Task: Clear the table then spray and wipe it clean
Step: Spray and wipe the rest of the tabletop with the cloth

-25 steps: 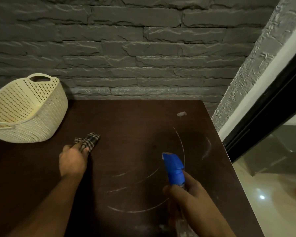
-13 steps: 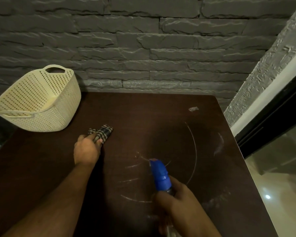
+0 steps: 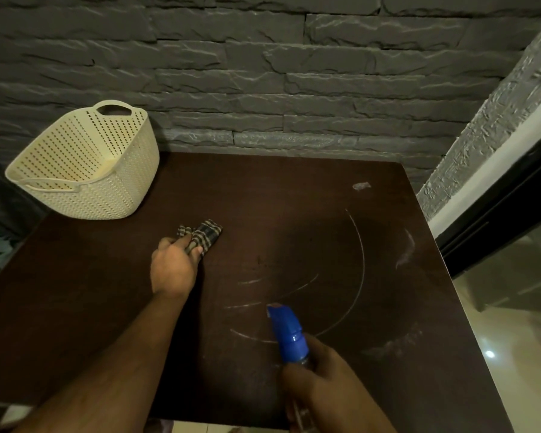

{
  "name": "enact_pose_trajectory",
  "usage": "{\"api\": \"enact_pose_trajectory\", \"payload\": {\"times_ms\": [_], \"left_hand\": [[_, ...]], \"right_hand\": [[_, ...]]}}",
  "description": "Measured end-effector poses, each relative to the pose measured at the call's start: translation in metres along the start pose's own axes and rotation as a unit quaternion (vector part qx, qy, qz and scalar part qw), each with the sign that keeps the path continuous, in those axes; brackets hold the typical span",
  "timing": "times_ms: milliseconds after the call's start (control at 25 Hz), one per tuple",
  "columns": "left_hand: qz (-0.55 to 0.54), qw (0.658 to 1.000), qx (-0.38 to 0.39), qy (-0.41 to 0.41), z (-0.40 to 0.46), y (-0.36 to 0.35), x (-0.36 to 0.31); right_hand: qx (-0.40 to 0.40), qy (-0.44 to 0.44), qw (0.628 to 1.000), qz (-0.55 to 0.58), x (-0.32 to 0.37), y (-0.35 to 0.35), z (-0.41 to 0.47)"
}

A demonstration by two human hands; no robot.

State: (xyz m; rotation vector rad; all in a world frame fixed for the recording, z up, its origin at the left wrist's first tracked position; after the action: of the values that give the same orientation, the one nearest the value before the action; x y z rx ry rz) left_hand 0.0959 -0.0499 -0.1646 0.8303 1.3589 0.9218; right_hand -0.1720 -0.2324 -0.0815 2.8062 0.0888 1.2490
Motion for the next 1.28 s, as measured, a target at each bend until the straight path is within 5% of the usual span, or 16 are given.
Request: {"api": "enact_pose_trajectory", "payload": {"times_ms": [240,320,440,480,600,680,760,800,880,920,960,1040,1080,1120,1160,1280], "left_hand": [[-0.005,1.0,-0.002,0.007,-0.016,0.001,-0.012],[-0.021,0.996,0.023,-0.089,-0.03,-0.011,-0.044],[0.021,0.938,0.13,-0.321,-0.048,-0.035,-0.09],[0.034,0.941,0.122,-0.313,-0.034,-0.035,-0.085],[0.015,0.998,0.009,-0.066,-0.001,-0.012,-0.049],[-0.007,0.971,0.066,-0.23,-0.036,-0.03,-0.092],[0.008,0.88,0.187,-0.436,-0.087,-0.051,-0.121],[0.021,0.866,0.183,-0.465,-0.082,-0.048,-0.115],[0.021,0.96,0.078,-0.269,-0.016,-0.03,-0.078],[0.017,0.988,0.042,-0.145,0.003,-0.022,-0.06],[0.014,0.992,0.028,-0.124,0.001,-0.022,-0.063],[-0.001,0.935,0.077,-0.345,-0.054,-0.032,-0.117],[0.021,0.857,0.127,-0.499,-0.105,-0.043,-0.137],[0.026,0.789,0.154,-0.594,-0.135,-0.047,-0.139],[0.024,0.774,0.173,-0.608,-0.132,-0.049,-0.136],[0.004,0.941,0.086,-0.329,-0.013,-0.048,-0.13]], "right_hand": [[-0.06,0.018,0.996,0.07,-0.002,0.02,0.0],[-0.077,0.038,0.992,0.089,0.004,0.031,-0.001],[-0.073,0.061,0.991,0.091,0.013,0.038,0.005],[-0.072,0.069,0.991,0.091,0.016,0.038,0.006],[-0.076,0.071,0.987,0.125,0.016,0.037,0.011],[-0.082,0.069,0.984,0.145,0.016,0.038,0.015],[-0.088,0.076,0.981,0.154,0.019,0.044,0.019],[-0.09,0.081,0.981,0.154,0.021,0.047,0.021],[-0.103,0.083,0.98,0.148,0.021,0.053,0.024],[-0.112,0.081,0.98,0.145,0.021,0.057,0.027],[-0.12,0.079,0.979,0.146,0.022,0.058,0.029],[-0.128,0.079,0.975,0.165,0.025,0.061,0.031],[-0.132,0.081,0.972,0.178,0.026,0.064,0.032],[-0.135,0.08,0.969,0.189,0.027,0.068,0.032],[-0.137,0.076,0.968,0.197,0.027,0.071,0.032],[-0.151,0.071,0.966,0.198,0.028,0.081,0.035]]}}
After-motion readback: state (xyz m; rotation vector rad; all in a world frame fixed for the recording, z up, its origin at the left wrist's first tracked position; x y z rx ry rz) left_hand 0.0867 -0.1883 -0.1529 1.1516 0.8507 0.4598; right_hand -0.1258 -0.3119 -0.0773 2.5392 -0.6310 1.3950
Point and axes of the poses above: each hand's wrist, its own z-axis towards the middle knuckle, its own y-axis out of the back of the hand, x = y × z, the point moved 8 cm from there along z, towards the middle knuckle, and after that the axes turned 1 degree about -z, right-handed, at the moved point
